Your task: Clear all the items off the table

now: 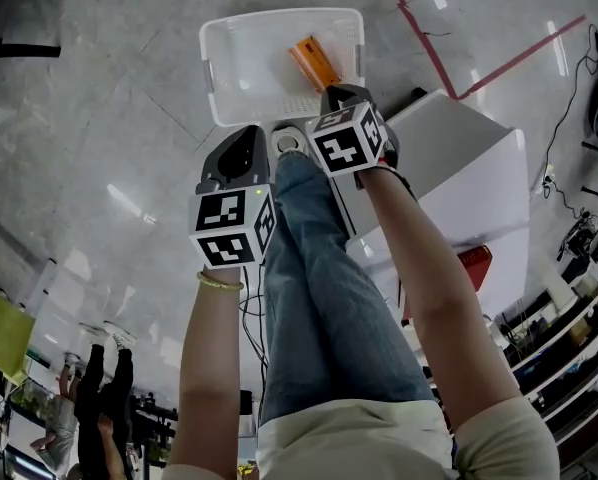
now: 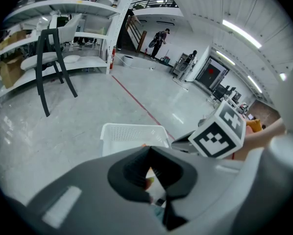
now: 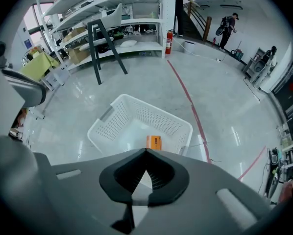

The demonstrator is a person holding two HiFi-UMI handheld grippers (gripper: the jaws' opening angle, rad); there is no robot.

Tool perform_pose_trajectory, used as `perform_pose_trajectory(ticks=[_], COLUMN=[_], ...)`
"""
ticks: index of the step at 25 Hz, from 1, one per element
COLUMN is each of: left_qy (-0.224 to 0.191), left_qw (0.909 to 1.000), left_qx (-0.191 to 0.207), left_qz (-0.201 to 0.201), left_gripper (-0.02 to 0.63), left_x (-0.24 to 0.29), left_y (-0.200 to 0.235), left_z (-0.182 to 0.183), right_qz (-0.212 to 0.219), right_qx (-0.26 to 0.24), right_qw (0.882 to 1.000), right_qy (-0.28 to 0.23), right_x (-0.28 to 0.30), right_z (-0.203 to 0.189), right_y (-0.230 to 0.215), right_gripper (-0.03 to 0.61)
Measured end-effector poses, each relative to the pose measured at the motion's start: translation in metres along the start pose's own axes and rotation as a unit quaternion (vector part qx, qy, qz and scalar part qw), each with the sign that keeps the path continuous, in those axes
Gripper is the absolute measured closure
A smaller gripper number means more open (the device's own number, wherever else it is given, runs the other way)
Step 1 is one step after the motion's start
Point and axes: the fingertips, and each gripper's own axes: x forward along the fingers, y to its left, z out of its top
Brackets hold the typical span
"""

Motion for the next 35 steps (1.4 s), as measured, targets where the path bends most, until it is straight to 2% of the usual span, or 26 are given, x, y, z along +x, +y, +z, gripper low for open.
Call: perform_pose_trajectory(ticks=[3,18,25,35], left_qy=[0.005,-0.001,-0.005,-0.019], left_qw=[0.9999,0.9996,0.9989,0.9982], left_qx=[0.015,0.026,0.045,0.051], left_qz=[0.001,-0.009,-0.016,-0.024], left_gripper=[0.606,0.605,0.604,0.604], left_x=[-0.004,-0.044,-0.070,-0.112], left_y=[-0.004,-0.031,-0.054,-0.076], left_z=[-0.003,-0.013,-0.027,-0.053], right_qz=[0.001,-0.017,-0.033,-0.051], right_qx=[0.011,0.073,0.082,0.087], right_qw=[1.000,0.995,0.993,0.990], right_qy=[-0.011,-0.068,-0.084,-0.100], right_x=[-0.008,-0.077,-0.111,-0.151], right_z=[-0.002,-0.018,-0.037,-0.070], right_y=[0.003,0.010,0.011,0.027], right_gripper=[0.580,0.580,0.580,0.580])
